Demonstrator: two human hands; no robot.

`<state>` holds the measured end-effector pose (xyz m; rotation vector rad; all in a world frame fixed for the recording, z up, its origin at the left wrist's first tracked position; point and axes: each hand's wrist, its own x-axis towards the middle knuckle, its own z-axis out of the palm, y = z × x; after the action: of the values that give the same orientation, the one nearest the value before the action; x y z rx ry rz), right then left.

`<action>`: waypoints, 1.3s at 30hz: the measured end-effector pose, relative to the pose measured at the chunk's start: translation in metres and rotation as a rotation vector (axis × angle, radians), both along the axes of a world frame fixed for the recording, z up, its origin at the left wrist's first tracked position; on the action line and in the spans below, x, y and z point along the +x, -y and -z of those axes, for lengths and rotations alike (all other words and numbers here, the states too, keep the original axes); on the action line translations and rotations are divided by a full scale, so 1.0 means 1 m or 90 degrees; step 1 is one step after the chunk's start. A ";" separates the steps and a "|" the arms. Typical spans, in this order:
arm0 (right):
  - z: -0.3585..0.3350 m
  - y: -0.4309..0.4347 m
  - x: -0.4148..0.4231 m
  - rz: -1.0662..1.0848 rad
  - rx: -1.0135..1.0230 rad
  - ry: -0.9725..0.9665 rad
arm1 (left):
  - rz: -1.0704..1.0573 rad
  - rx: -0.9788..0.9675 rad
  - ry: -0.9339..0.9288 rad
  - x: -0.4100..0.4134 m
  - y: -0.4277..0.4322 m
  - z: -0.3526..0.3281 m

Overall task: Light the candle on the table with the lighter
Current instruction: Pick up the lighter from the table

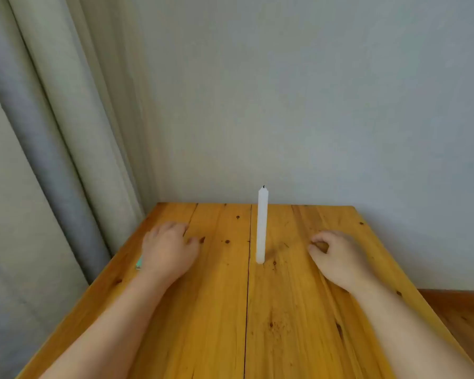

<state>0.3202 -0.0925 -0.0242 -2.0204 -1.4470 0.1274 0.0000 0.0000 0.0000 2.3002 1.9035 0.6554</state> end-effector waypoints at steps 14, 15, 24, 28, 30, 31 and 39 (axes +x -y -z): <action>-0.003 0.001 -0.002 -0.004 -0.001 -0.001 | -0.204 -0.054 -0.037 -0.051 -0.014 0.003; -0.003 0.002 -0.002 -0.003 -0.002 -0.002 | -0.188 -0.054 -0.026 -0.049 -0.015 0.003; -0.004 0.003 -0.002 -0.005 -0.006 -0.012 | -0.056 0.031 0.327 -0.037 -0.019 0.013; -0.004 0.003 -0.003 -0.007 -0.002 -0.009 | -0.059 0.009 0.554 -0.034 -0.018 0.011; -0.004 0.003 -0.003 -0.006 -0.001 -0.008 | -0.042 -0.043 0.705 -0.029 -0.017 0.007; -0.004 0.003 -0.003 -0.006 -0.001 -0.007 | -0.035 -0.066 0.766 -0.026 -0.016 0.004; -0.004 0.002 -0.003 -0.001 -0.003 -0.005 | -0.023 -0.212 0.882 0.003 0.003 -0.012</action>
<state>0.3176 -0.0949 -0.0198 -2.0209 -1.4443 0.1401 0.0026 -0.0035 0.0122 0.9886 1.1629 1.2984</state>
